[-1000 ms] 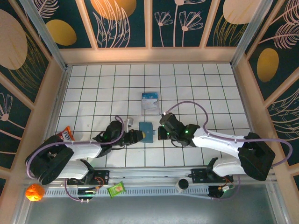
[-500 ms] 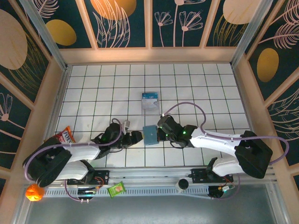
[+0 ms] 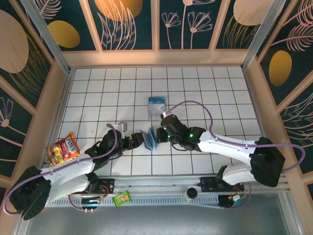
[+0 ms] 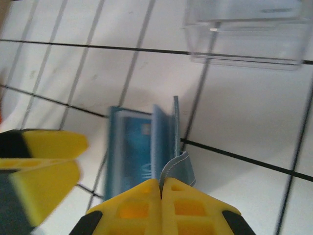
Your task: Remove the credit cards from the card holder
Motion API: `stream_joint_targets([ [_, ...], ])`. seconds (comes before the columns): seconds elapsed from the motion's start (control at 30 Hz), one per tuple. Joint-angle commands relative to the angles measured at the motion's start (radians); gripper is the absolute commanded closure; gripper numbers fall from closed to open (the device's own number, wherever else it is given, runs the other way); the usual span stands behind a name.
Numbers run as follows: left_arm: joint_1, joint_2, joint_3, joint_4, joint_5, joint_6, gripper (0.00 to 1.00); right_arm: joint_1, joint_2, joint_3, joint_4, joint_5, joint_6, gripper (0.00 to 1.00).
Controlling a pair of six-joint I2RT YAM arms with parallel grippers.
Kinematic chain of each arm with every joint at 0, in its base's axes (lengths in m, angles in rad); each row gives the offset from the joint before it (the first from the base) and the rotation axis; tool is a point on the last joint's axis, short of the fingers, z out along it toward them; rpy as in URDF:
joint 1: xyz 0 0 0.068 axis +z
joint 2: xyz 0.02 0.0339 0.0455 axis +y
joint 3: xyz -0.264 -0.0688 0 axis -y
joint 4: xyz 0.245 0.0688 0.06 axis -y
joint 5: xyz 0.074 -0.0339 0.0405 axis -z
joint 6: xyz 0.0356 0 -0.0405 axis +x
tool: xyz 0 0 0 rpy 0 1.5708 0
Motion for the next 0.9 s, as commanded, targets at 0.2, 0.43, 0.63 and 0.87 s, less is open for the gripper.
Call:
stream_joint_targets([
  [0.2, 0.004, 0.037, 0.03, -0.023, -0.024, 0.055, 0.19, -0.082, -0.057, -0.165, -0.062, 0.102, 0.108, 1.0],
  [0.43, 0.005, 0.129, 0.033, 0.051, -0.003, 0.07, 0.21, -0.092, -0.041, -0.218, -0.053, 0.112, 0.157, 1.0],
  [0.63, 0.004, 0.222, 0.043, 0.162, 0.035, 0.085, 0.29, -0.09, -0.01, -0.226, -0.037, 0.118, 0.161, 1.0],
  [0.87, 0.005, 0.329, 0.069, 0.155, 0.039, 0.081, 0.6, -0.121, 0.019, -0.235, -0.049, 0.119, 0.178, 1.0],
])
